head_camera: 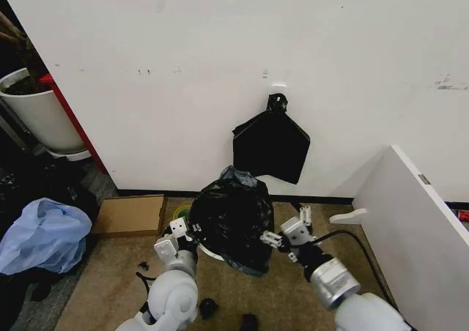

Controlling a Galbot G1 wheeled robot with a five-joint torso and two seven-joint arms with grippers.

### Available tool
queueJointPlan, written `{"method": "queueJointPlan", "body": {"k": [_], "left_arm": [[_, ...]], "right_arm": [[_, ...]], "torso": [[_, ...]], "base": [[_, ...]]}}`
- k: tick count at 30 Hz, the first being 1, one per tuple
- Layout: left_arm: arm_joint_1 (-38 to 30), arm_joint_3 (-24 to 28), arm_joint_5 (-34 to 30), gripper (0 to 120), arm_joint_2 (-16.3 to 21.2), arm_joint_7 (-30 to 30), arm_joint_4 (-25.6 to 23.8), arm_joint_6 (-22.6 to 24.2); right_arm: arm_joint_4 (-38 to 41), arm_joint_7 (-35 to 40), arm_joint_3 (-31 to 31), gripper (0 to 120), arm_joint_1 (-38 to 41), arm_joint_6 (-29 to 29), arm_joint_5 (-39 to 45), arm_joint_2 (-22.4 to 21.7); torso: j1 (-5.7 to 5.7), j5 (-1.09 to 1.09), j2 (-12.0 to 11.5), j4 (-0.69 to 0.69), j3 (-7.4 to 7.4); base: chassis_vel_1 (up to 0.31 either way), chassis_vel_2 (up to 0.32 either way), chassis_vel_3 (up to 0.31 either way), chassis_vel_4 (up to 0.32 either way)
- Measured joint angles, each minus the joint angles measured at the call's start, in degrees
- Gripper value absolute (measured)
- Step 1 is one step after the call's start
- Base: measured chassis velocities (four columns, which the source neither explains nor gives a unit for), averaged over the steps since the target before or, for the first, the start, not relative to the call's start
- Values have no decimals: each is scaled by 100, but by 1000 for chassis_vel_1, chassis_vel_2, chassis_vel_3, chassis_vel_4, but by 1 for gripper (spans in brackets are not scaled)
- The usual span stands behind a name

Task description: Place the garbage bag over the trash bin.

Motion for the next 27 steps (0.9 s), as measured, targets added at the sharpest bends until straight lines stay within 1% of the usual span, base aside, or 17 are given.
{"method": "queueJointPlan", "body": {"k": [2,3,4,5,7,10,12,13,17,18,20,23,24,26,27], "left_arm": [[6,7,81,1,-12,-5,-1,16],[20,19,247,1,-32,-21,-5,48],[26,23,318,1,-41,-29,-6,62],[46,36,493,1,-61,-66,-25,112],[73,49,654,1,-89,-101,-51,159],[91,62,728,1,-114,-96,-58,143],[91,62,728,1,-114,-96,-58,143],[91,69,775,1,-134,-93,-59,137],[83,76,791,1,-148,-104,-61,137],[83,76,791,1,-148,-104,-61,137],[80,77,792,1,-147,-106,-61,133],[85,68,792,1,-150,-105,-57,114],[90,64,793,1,-154,-104,-41,94],[92,64,792,1,-156,-104,-33,85],[95,64,793,1,-156,-101,-5,55]], "right_arm": [[-40,27,-106,100,63,-94,-31,24],[-139,120,-302,100,204,-271,-61,81],[-180,151,-357,100,252,-317,-73,105],[-342,254,-516,100,430,-434,-125,186],[-554,383,-665,100,681,-521,-196,291],[-748,516,-797,100,954,-636,-277,405],[-748,516,-797,100,954,-636,-277,405],[-906,640,-889,98,1140,-768,-356,494],[-1148,731,-975,84,1244,-928,-520,619],[-1148,731,-975,84,1244,-928,-520,619],[-1215,796,-986,72,1244,-1010,-613,648],[-1201,848,-930,63,1195,-1103,-627,668],[-1176,878,-903,55,1169,-1136,-625,673],[-1170,883,-897,54,1162,-1142,-625,672],[-1158,884,-888,48,1148,-1153,-625,655]], "torso": [[0,0,0,1,0],[0,-1,0,0,0],[0,0,0,0,0],[0,1,0,0,0],[0,0,0,1,0],[0,0,0,1,0],[0,0,0,1,0],[0,0,0,1,0],[0,0,0,1,-1],[0,0,0,1,-1],[0,0,0,1,-1],[0,0,0,0,-1],[0,0,0,0,-1],[0,0,0,0,-1],[0,0,0,0,-1]], "base": [[0,0,0,0],[0,0,0,0],[0,0,0,0],[0,0,0,0],[0,0,0,0],[0,0,0,0],[0,0,0,0],[0,0,0,0],[0,0,0,0],[0,0,0,0],[0,0,0,0],[0,0,0,0],[0,0,0,0],[0,0,0,0],[0,0,0,0]]}}
